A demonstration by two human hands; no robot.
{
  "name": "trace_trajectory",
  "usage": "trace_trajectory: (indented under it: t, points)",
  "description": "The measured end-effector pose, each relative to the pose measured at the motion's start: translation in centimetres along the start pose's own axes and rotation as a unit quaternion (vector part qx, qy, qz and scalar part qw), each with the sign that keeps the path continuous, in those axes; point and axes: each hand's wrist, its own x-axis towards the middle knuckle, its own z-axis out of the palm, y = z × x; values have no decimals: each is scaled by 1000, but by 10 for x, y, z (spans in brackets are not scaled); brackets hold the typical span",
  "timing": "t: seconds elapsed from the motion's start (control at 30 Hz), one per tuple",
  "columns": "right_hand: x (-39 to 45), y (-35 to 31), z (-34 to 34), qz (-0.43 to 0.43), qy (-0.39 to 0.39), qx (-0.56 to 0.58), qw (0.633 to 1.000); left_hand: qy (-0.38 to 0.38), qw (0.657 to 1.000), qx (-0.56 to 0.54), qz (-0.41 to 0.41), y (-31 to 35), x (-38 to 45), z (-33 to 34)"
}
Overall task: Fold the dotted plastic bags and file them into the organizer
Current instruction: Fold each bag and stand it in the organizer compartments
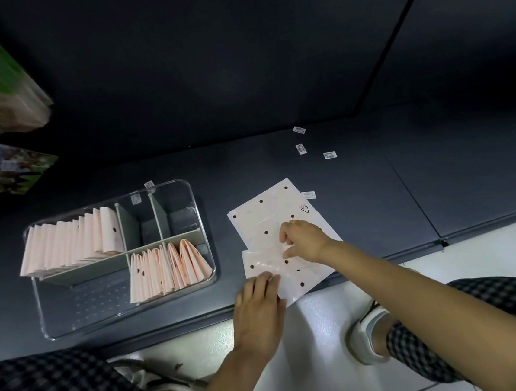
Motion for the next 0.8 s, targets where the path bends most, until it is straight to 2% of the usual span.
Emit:
trace_trajectory:
  t: [0.1, 0.23, 0.3, 0.37, 0.43, 0.5, 0.6, 0.63, 0.7, 0.8]
  points:
    - [4, -3, -3, 16, -24, -1, 1000, -23, 1000, -5, -7, -6, -1, 5]
    - [2, -8, -6, 18, -32, -58, 998, -26, 999, -21, 3, -10, -2, 1]
    - [-4, -10, -8, 24, -24, -54, 998, 5, 997, -74, -13, -11, -3, -3]
    - [-12, -10, -11, 44, -21, 5, 999, 32, 979, -190, -73, -10, -4, -11]
    - [-24, -10, -14, 63, -28, 112, 991, 24, 924, -340, -175, -6, 0, -22]
    - [-38, -14, -14, 77, -28, 259, 962, 10, 842, -469, -264, -2, 6, -30]
    - [-57, -24, -9, 91, -34, 411, 906, -17, 731, -602, -320, 0, 12, -41]
    - [-62, -29, -7, 92, -41, 430, 897, -18, 710, -629, -317, 1, 12, -46]
    - [-69, -39, -3, 92, -46, 447, 889, -8, 690, -658, -303, 3, 13, -54]
    - [-73, -56, -5, 100, -14, 453, 886, 19, 692, -656, -301, 5, 18, -68]
